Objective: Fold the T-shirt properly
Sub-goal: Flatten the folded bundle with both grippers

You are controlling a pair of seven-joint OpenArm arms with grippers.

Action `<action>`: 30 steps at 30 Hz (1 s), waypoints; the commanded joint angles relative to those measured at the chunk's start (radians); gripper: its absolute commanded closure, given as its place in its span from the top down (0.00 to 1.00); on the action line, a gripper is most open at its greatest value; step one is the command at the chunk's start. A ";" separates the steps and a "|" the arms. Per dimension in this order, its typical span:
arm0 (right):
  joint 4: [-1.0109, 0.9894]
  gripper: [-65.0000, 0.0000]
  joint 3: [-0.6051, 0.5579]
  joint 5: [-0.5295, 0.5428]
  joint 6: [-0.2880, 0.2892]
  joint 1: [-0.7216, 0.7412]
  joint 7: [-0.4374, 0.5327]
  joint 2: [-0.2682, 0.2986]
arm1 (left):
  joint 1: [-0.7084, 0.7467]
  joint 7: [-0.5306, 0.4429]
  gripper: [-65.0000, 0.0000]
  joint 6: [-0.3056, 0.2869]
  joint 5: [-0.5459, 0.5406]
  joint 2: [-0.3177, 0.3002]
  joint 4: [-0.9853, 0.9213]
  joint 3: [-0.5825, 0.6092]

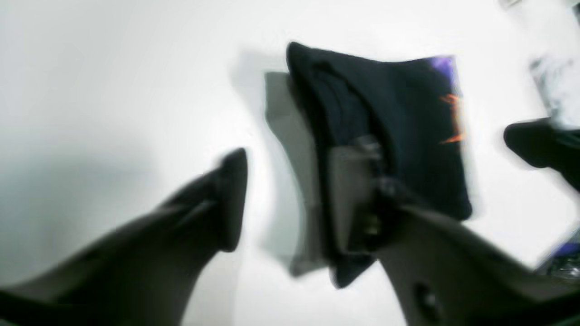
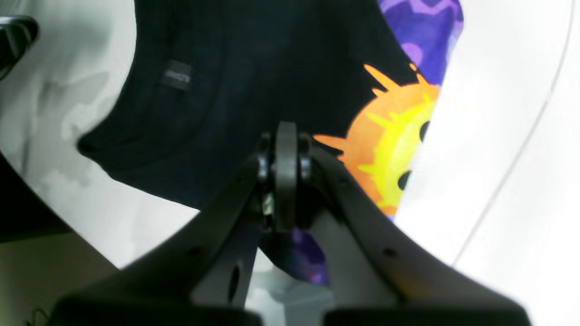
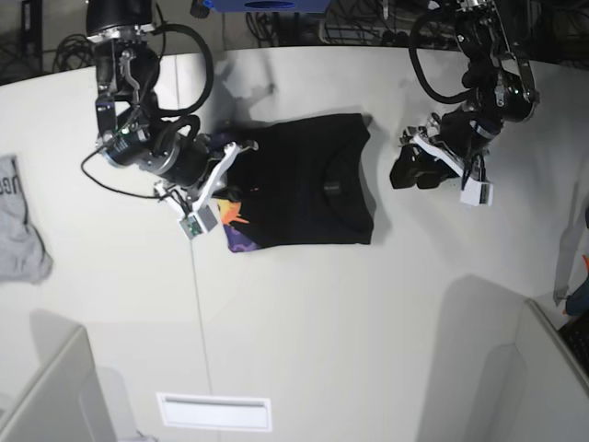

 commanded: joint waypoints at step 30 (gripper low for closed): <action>0.028 0.00 0.211 0.023 0.010 -0.089 0.028 0.018 | -0.253 -0.026 0.44 0.222 -0.036 -0.005 -0.448 0.351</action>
